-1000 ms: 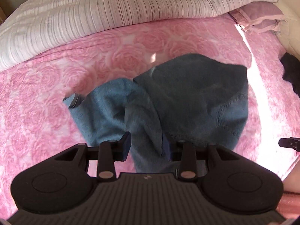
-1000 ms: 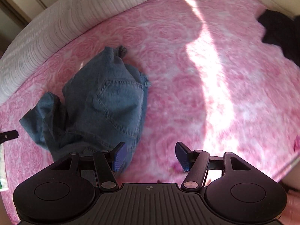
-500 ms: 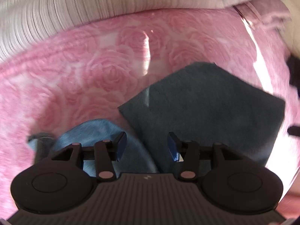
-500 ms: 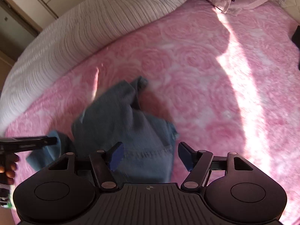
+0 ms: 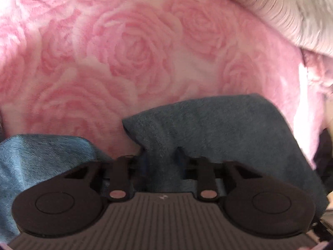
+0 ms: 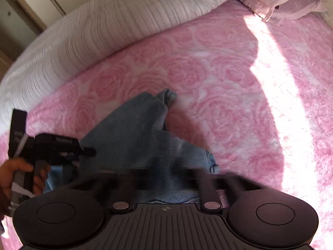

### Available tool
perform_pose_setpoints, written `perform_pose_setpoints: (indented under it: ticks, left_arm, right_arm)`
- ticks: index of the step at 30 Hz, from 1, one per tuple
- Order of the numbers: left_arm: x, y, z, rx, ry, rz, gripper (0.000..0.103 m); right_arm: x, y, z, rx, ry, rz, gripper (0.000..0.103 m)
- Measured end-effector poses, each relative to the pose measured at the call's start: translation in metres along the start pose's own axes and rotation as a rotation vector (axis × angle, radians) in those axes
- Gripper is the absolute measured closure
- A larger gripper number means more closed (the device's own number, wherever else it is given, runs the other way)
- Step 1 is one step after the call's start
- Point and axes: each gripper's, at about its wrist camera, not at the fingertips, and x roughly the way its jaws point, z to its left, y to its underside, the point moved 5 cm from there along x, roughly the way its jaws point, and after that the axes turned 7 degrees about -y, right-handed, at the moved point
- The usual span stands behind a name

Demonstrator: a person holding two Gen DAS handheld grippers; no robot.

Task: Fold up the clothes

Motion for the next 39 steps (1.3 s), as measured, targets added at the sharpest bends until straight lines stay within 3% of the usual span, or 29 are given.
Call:
perform_pose_setpoints:
  ticks: [5, 8, 13, 18, 21, 23, 27, 30, 32, 35, 37, 39]
  left_arm:
    - [-0.062, -0.006, 0.006, -0.045, 0.166, -0.123, 0.096]
    - [-0.124, -0.02, 0.005, -0.038, 0.246, -0.247, 0.096]
    - [-0.268, -0.045, 0.006, -0.005, 0.36, -0.552, 0.096]
    - [-0.401, -0.008, 0.014, 0.061, 0.46, -0.858, 0.097]
    - [-0.424, 0.036, 0.028, 0.078, 0.45, -0.877, 0.095]
    - [-0.406, 0.077, 0.047, 0.061, 0.377, -0.836, 0.091]
    - [-0.35, 0.168, 0.094, -0.033, 0.191, -0.681, 0.09]
    - [-0.294, 0.244, 0.14, -0.193, 0.043, -0.421, 0.089]
    - [-0.273, 0.29, 0.162, -0.272, -0.03, -0.298, 0.089]
    - [-0.265, 0.328, 0.17, -0.304, -0.091, -0.216, 0.089]
    - [-0.269, 0.323, 0.157, -0.277, -0.106, -0.234, 0.089]
    - [-0.274, 0.315, 0.144, -0.249, -0.112, -0.265, 0.089]
  right_arm:
    - [-0.022, -0.014, 0.018, -0.041, 0.016, -0.089, 0.101]
    - [-0.048, -0.041, 0.034, -0.048, -0.004, -0.191, 0.101]
    - [-0.136, -0.099, 0.097, -0.185, -0.089, -0.505, 0.102]
    - [-0.248, -0.112, 0.167, -0.383, -0.18, -0.85, 0.102]
    - [-0.285, -0.073, 0.187, -0.526, -0.168, -0.953, 0.102]
    - [-0.283, -0.036, 0.186, -0.597, -0.142, -0.918, 0.101]
    - [-0.23, 0.055, 0.158, -0.714, -0.059, -0.576, 0.098]
    - [-0.161, 0.129, 0.115, -0.758, 0.06, -0.033, 0.093]
    - [-0.138, 0.168, 0.081, -0.72, 0.119, 0.182, 0.092]
    - [-0.143, 0.171, 0.048, -0.525, 0.075, 0.211, 0.09]
    - [-0.148, 0.157, 0.038, -0.429, 0.052, 0.174, 0.084]
    - [-0.155, 0.149, 0.04, -0.417, 0.045, 0.13, 0.08]
